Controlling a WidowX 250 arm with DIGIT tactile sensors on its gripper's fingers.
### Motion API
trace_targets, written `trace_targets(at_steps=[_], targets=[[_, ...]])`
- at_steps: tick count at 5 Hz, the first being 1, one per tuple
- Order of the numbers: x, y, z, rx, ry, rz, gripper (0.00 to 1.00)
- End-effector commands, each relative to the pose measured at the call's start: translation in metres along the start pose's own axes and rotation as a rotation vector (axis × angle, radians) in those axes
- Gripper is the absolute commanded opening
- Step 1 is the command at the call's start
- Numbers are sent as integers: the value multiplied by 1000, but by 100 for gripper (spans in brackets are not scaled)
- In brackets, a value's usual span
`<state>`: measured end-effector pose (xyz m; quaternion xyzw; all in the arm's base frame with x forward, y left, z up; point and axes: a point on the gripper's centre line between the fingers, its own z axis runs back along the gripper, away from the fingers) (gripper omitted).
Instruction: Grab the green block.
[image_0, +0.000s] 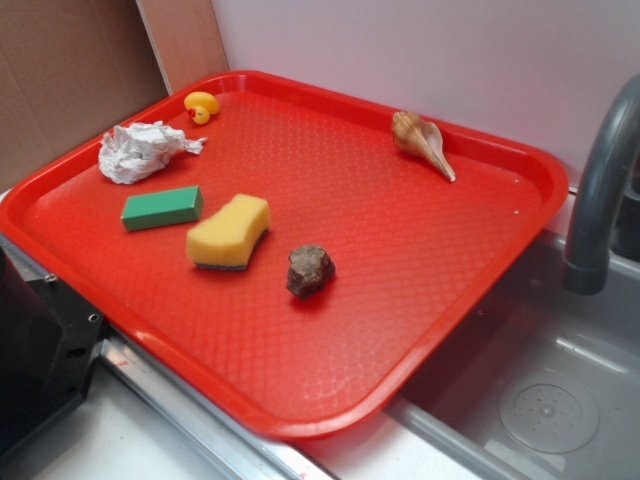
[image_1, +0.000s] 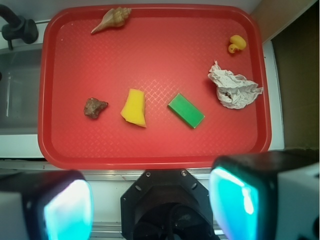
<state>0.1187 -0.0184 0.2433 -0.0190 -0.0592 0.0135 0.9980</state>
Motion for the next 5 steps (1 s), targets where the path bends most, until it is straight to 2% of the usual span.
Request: trace_targets(at_steps=[1,2,3,4,5], targets=[[0,0,0,0,0,0,100],[25,47,-51,-113,11,-39,100],[38,63,-100,-80,-2,-157,100],[44,65,-126,-43,-54,-300,100],[46,61,-153,18,-85,-429,100]])
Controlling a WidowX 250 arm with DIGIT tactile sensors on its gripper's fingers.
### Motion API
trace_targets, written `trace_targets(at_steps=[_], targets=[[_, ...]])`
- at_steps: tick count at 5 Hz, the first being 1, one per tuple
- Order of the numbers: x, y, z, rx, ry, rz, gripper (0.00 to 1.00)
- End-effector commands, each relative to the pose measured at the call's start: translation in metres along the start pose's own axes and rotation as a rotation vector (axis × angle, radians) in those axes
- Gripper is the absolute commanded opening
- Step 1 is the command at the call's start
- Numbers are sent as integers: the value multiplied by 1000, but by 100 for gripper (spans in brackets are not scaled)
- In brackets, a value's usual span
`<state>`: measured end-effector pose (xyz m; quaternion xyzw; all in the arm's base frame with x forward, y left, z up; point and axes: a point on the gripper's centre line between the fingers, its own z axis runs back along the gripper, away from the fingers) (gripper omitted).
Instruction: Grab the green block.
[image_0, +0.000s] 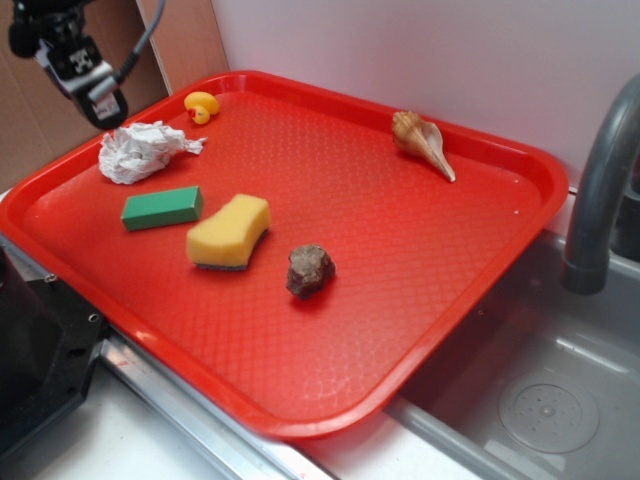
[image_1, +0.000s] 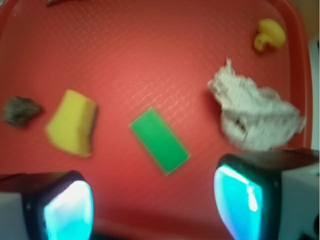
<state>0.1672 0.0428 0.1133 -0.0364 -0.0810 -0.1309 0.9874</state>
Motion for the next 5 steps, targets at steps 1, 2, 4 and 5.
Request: trace_targets(at_steps=[1,2,4,5], targets=[[16,8,-42,32,-44,-170,100],[12,13,-65,60,18,-196,100],[2,-4,-97,38,126,-264,99],[1,-3,-95,65,125,-262,0]])
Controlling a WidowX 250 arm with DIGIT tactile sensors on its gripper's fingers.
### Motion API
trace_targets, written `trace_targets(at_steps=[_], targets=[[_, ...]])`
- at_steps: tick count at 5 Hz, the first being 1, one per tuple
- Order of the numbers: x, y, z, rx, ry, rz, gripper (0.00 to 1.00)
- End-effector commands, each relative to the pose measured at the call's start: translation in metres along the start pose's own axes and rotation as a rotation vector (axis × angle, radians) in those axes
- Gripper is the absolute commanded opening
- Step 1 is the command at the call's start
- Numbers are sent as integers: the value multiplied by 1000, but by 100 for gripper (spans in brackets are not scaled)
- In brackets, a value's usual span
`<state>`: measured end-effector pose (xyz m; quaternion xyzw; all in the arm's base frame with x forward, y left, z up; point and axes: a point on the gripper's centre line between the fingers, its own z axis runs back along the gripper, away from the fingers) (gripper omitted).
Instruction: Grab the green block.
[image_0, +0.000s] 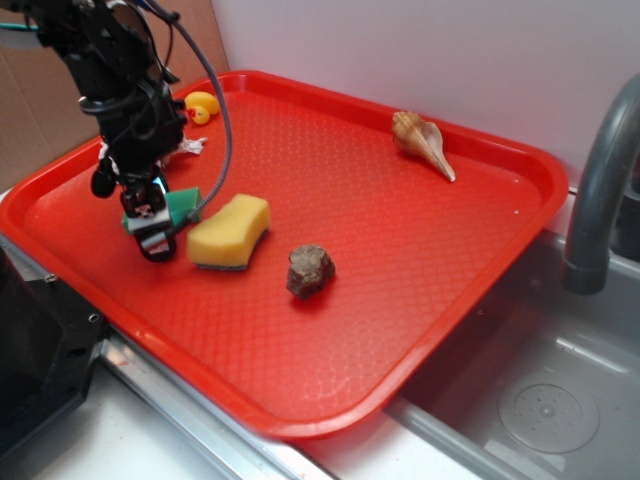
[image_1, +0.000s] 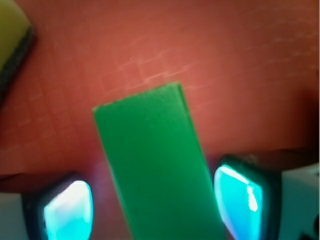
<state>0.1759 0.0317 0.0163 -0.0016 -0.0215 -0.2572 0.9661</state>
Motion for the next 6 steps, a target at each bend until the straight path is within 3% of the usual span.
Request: trace_targets(at_steps=[1,2,3,5,6], targets=[[5,3,7,92,5,28,0],[4,3,48,183,-11,179,0],[-8,-4,99,86,-88,440,0],[4,-23,196,127,12,878,0],[18,-29,206,145,17,875,0]])
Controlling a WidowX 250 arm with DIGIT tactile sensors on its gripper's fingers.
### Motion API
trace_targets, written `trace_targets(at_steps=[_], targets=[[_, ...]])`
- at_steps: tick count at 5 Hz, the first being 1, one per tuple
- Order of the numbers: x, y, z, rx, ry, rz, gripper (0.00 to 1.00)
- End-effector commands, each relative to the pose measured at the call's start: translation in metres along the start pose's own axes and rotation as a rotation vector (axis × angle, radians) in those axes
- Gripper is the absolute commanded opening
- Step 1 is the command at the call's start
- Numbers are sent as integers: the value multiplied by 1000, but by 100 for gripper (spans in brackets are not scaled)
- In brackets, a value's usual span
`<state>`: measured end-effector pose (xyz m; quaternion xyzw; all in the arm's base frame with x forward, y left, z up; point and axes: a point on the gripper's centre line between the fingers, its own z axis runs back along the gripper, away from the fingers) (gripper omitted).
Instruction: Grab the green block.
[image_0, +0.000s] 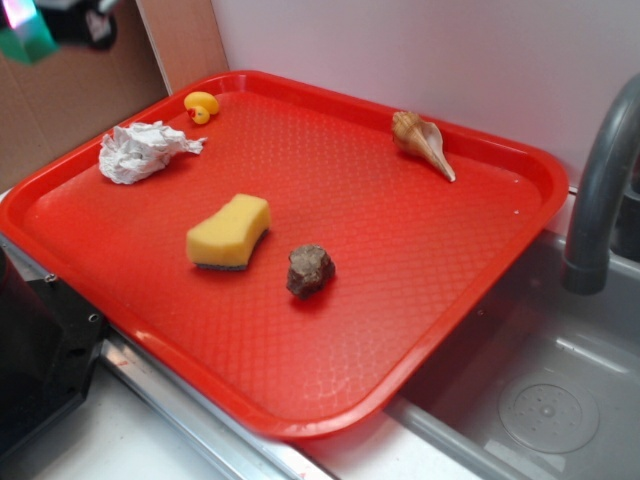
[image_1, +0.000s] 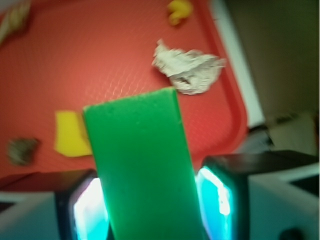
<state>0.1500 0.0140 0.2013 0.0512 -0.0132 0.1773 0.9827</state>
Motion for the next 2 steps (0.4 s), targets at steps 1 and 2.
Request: trace_targets(at_steps=[1,2], targets=[[20,-18,31,-8,-71,29,0],[25,-16,25,29,-92,39,0]])
